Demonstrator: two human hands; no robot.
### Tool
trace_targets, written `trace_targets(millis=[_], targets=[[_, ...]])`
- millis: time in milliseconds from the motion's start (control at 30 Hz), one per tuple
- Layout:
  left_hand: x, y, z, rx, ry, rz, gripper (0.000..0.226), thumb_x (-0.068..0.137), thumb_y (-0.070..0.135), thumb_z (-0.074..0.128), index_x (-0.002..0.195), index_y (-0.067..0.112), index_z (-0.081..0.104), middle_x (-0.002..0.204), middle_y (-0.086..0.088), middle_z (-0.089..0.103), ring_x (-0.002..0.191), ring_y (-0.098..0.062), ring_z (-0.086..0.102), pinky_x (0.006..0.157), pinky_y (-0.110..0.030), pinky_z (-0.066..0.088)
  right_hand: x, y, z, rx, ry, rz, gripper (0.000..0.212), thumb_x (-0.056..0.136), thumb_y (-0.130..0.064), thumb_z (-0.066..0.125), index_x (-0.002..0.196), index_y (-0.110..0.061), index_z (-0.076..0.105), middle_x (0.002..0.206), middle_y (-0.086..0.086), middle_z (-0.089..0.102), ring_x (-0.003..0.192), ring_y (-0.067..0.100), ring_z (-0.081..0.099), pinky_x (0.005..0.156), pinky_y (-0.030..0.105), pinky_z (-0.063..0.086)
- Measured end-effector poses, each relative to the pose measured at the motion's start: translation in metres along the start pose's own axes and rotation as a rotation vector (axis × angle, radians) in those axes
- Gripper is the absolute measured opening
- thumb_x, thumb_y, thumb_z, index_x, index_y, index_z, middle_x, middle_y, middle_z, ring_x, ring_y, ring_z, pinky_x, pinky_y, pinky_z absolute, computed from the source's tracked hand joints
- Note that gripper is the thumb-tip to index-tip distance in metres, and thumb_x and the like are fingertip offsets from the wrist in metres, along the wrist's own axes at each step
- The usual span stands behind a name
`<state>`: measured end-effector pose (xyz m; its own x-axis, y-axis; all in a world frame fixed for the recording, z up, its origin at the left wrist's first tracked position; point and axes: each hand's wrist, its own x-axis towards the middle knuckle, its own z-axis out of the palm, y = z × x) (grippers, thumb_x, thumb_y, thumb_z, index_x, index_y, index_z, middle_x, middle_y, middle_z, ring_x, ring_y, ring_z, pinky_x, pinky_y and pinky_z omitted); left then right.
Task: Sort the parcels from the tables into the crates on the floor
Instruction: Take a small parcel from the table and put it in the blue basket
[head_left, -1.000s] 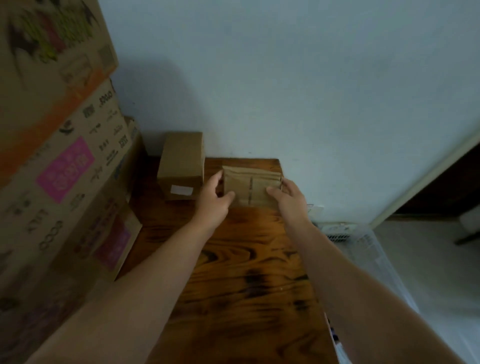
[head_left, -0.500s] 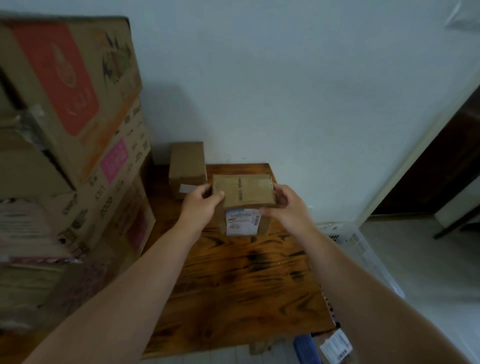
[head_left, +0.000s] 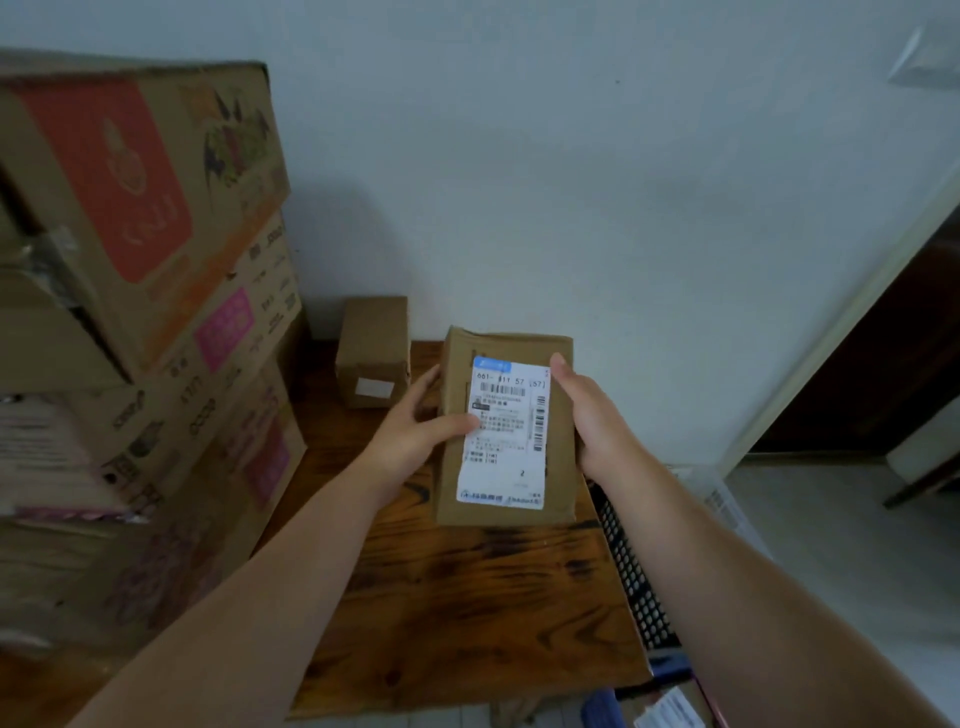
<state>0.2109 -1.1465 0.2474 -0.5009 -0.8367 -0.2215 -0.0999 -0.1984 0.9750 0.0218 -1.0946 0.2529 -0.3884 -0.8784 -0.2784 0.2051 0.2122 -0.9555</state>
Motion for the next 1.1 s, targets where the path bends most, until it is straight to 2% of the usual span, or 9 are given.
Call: trace_targets(millis=[67,233,567,633,733,833,933,1000,1100], targets=[[0.003,-0.003,-0.005,-0.092,0.022,-0.035,0.083,0.074,0.023,0.077,0.143,0.039,0.032,0.119,-0.002,0.064,0.106,-0.024,0.063,0.099,-0.047,0.044,-0.002,0.002,-0.002,0.018,-0.107,-0.027,0.075,0.065,-0.056,0.073,0.126,-0.015,0.056,0.111,0.007,0.071,0.103,0.027,0.067,0.096,0.052,0.049],[0.002,-0.009,-0.01,-0.137,0.054,-0.045,0.086,0.07,0.024,0.078,0.143,0.038,0.033,0.124,-0.003,0.061,0.111,-0.026,0.06,0.103,-0.052,0.04,0.001,0.019,-0.003,-0.018,-0.175,-0.003,0.083,0.063,-0.031,0.073,0.138,-0.023,0.041,0.115,0.005,0.068,0.103,0.028,0.066,0.095,0.053,0.048],[0.007,-0.019,-0.008,-0.123,0.049,-0.105,0.086,0.058,0.045,0.075,0.136,0.026,0.043,0.116,-0.004,0.066,0.104,-0.028,0.063,0.094,-0.054,0.047,-0.003,0.035,-0.01,0.013,-0.131,0.011,0.061,0.08,-0.022,0.07,0.135,-0.025,0.044,0.114,0.006,0.068,0.102,0.029,0.066,0.092,0.054,0.05],[0.014,-0.025,0.001,-0.124,0.028,-0.127,0.073,0.069,0.04,0.076,0.133,0.027,0.045,0.116,-0.004,0.066,0.103,-0.029,0.064,0.087,-0.049,0.05,-0.008,0.043,-0.025,0.046,-0.112,0.024,0.078,0.07,-0.034,0.079,0.139,-0.025,0.042,0.119,0.005,0.067,0.106,0.029,0.065,0.094,0.056,0.049],[0.029,-0.042,0.03,-0.133,-0.029,-0.157,0.062,0.077,0.035,0.073,0.132,0.022,0.048,0.112,-0.004,0.068,0.1,-0.026,0.066,0.086,-0.046,0.052,-0.029,0.067,-0.063,0.073,-0.003,0.052,0.103,0.055,-0.047,0.087,0.143,-0.029,0.038,0.128,0.006,0.062,0.11,0.029,0.064,0.095,0.055,0.048],[0.034,-0.063,0.085,-0.137,-0.145,-0.224,0.068,0.071,0.036,0.078,0.13,0.021,0.049,0.109,-0.004,0.07,0.099,-0.026,0.066,0.09,-0.048,0.051,-0.066,0.095,-0.109,0.147,0.139,0.086,0.072,0.066,-0.028,0.078,0.132,-0.023,0.05,0.117,0.009,0.067,0.102,0.028,0.067,0.081,0.044,0.056],[0.025,-0.081,0.144,-0.134,-0.237,-0.279,0.067,0.072,0.031,0.078,0.13,0.023,0.046,0.112,-0.005,0.068,0.099,-0.026,0.066,0.086,-0.046,0.053,-0.1,0.112,-0.156,0.213,0.329,0.106,0.062,0.066,-0.024,0.072,0.125,-0.014,0.056,0.107,0.012,0.071,0.091,0.026,0.071,0.066,0.034,0.058],[0.02,-0.089,0.176,-0.143,-0.293,-0.291,0.061,0.078,0.022,0.074,0.13,0.027,0.042,0.111,-0.005,0.068,0.095,-0.025,0.068,0.074,-0.041,0.056,-0.116,0.118,-0.182,0.233,0.437,0.092,0.062,0.068,-0.024,0.072,0.125,-0.008,0.057,0.103,0.014,0.072,0.085,0.026,0.071,0.064,0.033,0.058],[0.016,-0.101,0.224,-0.155,-0.36,-0.289,0.081,0.077,0.018,0.075,0.142,0.036,0.029,0.118,-0.005,0.065,0.099,-0.027,0.067,0.081,-0.051,0.056,-0.142,0.13,-0.225,0.273,0.541,0.131,0.041,0.083,-0.023,0.066,0.121,-0.012,0.058,0.099,0.009,0.071,0.081,0.019,0.069,0.063,0.032,0.054]])
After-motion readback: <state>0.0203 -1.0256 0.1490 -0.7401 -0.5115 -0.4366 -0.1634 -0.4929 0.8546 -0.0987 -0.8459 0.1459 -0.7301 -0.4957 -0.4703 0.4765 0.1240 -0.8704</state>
